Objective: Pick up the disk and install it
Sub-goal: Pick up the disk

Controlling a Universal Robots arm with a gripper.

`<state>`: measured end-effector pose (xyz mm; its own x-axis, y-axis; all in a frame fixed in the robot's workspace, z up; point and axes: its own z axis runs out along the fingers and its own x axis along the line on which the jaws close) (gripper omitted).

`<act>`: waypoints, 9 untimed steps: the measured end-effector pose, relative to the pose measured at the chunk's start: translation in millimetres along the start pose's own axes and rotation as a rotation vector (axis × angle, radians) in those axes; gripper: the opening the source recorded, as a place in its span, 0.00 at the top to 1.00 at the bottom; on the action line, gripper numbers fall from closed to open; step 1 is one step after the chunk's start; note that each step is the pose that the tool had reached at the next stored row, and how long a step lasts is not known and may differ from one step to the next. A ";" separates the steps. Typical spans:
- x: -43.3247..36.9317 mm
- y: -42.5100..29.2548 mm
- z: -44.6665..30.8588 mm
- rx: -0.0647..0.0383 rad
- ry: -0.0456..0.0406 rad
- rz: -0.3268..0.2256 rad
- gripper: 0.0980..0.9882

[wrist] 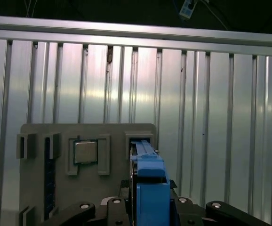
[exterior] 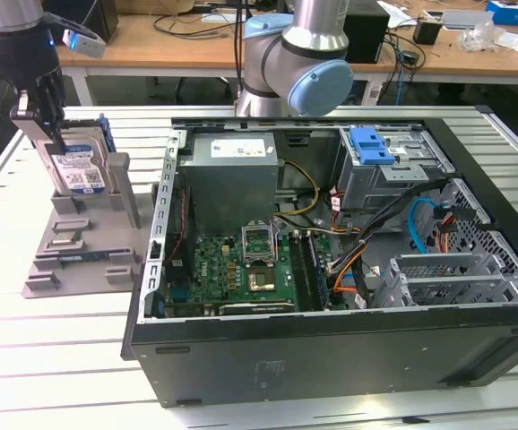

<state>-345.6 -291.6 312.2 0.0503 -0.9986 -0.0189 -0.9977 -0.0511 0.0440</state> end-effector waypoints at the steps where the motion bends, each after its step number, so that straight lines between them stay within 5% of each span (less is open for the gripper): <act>1: -0.4 0.1 -1.0 0.000 -0.0001 0.000 0.70; 9: -2.4 0.4 -10.5 0.000 0.0000 0.000 0.70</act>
<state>-345.6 -289.4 322.7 0.0501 -0.9986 -0.0189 -0.9977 -0.0509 0.0440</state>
